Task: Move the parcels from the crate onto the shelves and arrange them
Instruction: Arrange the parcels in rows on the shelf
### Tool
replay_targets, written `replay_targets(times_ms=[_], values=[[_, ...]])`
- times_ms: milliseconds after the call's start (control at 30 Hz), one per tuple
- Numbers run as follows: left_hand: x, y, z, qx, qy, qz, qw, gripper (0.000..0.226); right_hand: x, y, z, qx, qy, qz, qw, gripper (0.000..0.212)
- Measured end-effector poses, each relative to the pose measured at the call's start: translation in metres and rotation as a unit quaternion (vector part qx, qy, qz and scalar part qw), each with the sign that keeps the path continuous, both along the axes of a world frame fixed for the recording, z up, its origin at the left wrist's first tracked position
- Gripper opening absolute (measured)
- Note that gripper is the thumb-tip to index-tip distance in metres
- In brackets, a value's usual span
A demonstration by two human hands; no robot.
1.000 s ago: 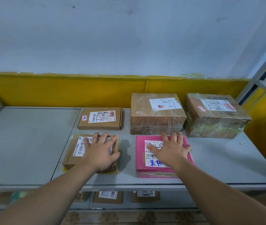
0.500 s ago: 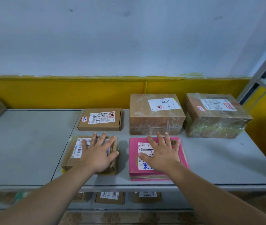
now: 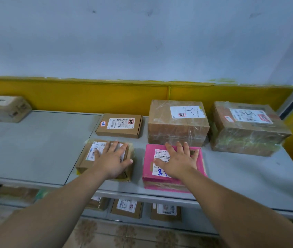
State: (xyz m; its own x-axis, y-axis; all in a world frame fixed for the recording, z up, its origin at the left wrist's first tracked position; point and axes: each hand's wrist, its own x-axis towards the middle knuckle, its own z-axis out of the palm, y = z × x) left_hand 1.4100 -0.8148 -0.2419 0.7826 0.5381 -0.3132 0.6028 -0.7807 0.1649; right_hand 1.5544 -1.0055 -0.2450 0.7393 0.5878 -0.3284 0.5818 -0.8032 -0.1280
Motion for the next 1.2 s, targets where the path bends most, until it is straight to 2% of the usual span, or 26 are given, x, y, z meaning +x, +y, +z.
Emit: replay_targets(times_ms=[233,500,700,867,1200], values=[[-0.041,0.008,0.032,0.009,-0.008,-0.029,1.0,0.067,-0.012,0.025,0.034,-0.005,-0.023,0.037,0.999,0.087],[-0.166,0.062,0.084,0.044,-0.052,-0.005,0.998,0.071,-0.104,0.144,0.097,0.035,-0.055,0.14,0.988,0.082],[-0.302,0.12,0.119,0.063,-0.034,0.064,0.995,0.07,-0.229,0.254,0.13,0.079,-0.064,0.237,0.966,0.075],[-0.416,0.161,0.142,0.083,-0.04,0.148,0.985,0.066,-0.342,0.34,0.143,0.105,-0.026,0.301,0.948,0.077],[-0.565,0.248,0.136,0.043,-0.091,0.337,0.936,0.06,-0.505,0.491,0.138,0.096,0.02,0.431,0.897,0.066]])
